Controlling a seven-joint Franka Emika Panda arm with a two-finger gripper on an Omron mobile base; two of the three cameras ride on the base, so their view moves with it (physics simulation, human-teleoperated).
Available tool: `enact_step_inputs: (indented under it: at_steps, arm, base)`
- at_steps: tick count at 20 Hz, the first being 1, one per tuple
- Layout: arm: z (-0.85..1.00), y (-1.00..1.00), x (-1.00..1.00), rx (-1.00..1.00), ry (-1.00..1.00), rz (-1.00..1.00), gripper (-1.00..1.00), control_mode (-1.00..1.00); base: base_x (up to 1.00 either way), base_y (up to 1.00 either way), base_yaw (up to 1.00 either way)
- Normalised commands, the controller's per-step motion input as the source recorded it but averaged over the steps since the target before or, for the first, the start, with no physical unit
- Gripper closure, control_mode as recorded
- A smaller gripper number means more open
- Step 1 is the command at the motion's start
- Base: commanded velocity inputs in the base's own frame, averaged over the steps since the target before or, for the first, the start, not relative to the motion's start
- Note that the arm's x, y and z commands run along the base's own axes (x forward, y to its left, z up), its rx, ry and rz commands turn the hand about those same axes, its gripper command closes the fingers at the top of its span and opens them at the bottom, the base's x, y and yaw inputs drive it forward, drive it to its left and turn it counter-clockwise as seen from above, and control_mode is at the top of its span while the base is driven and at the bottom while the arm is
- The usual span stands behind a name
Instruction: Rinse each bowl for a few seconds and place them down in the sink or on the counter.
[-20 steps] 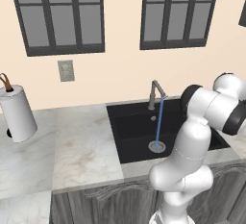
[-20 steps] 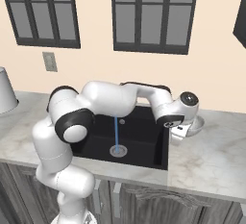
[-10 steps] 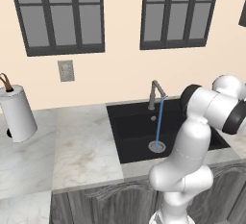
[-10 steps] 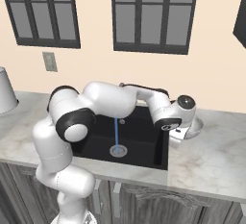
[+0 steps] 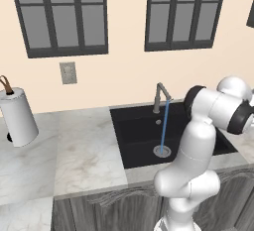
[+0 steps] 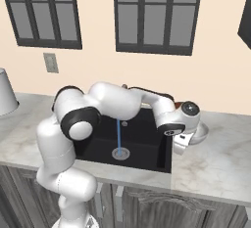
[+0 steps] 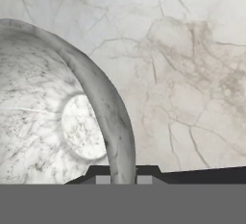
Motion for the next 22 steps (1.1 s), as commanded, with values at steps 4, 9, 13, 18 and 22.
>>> enact_step_inputs:
  at_steps: [4, 9, 13, 18, 22]
  arm:
    - [-0.21, -0.09, 0.00, 0.00, 0.00, 0.00, 1.00, -1.00]
    - [-0.20, -0.09, 0.00, 0.00, 0.00, 0.00, 1.00, -1.00]
    - [-0.15, -0.05, 0.00, 0.00, 0.00, -0.01, 1.00, -1.00]
    - [-0.12, -0.07, 0.00, 0.00, 0.00, -0.01, 1.00, -1.00]
    - [-0.16, -0.02, 0.01, 0.00, 0.01, -0.01, 1.00, -1.00]
  base:
    - [0.00, 0.00, 0.00]
    - [0.00, 0.00, 0.00]
    - [0.00, 0.00, 0.00]
    - [0.00, 0.00, 0.00]
    - [0.00, 0.00, 0.00]
